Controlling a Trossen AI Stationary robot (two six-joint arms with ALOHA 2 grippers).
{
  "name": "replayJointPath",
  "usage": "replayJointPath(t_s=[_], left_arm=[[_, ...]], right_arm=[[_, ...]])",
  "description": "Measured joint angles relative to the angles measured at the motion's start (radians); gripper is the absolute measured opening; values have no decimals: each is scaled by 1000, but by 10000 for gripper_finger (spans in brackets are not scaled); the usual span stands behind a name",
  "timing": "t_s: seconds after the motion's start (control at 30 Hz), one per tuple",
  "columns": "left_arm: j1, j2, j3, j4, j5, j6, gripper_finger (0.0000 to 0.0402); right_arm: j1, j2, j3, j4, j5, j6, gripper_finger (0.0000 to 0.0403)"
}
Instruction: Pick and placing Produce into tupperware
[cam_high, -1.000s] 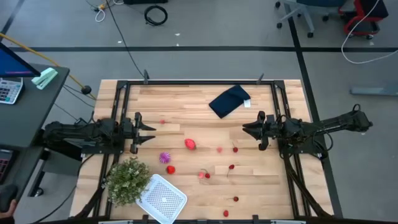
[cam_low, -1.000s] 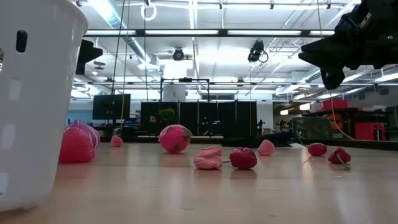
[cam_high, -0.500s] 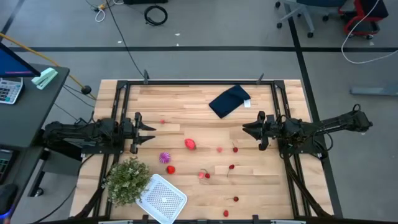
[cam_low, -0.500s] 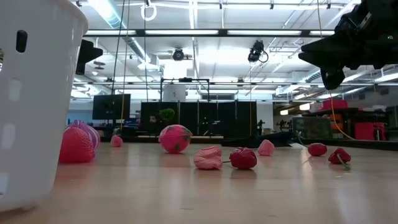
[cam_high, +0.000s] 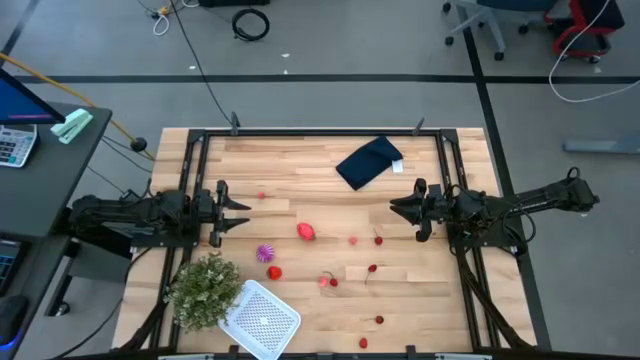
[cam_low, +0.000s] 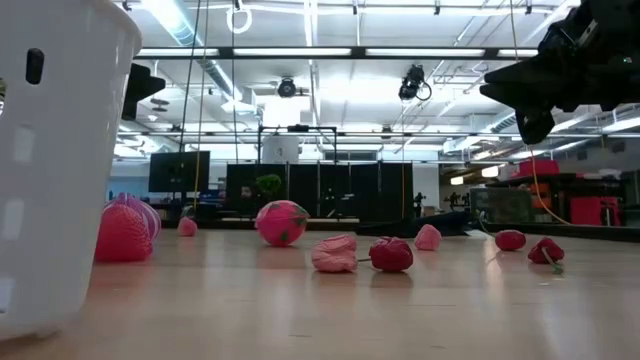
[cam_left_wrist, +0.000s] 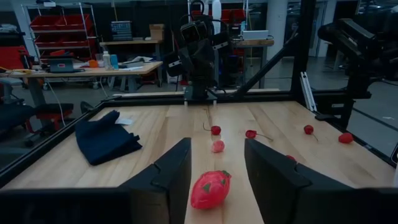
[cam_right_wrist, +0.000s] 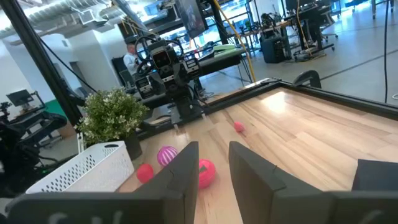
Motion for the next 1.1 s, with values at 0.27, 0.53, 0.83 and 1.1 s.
replayJointPath(t_s=[0.27, 0.53, 0.83, 1.1], left_arm=[[0, 0, 0, 0, 0, 0, 151], [0, 0, 0, 0, -1, 232, 154], [0, 0, 0, 47, -1, 315, 153], [0, 0, 0, 226, 0, 162, 153]], right_arm=[[0, 0, 0, 0, 0, 0, 96], [0, 0, 0, 0, 0, 0, 96], [0, 0, 0, 0, 0, 0, 96], [0, 0, 0, 0, 0, 0, 96]])
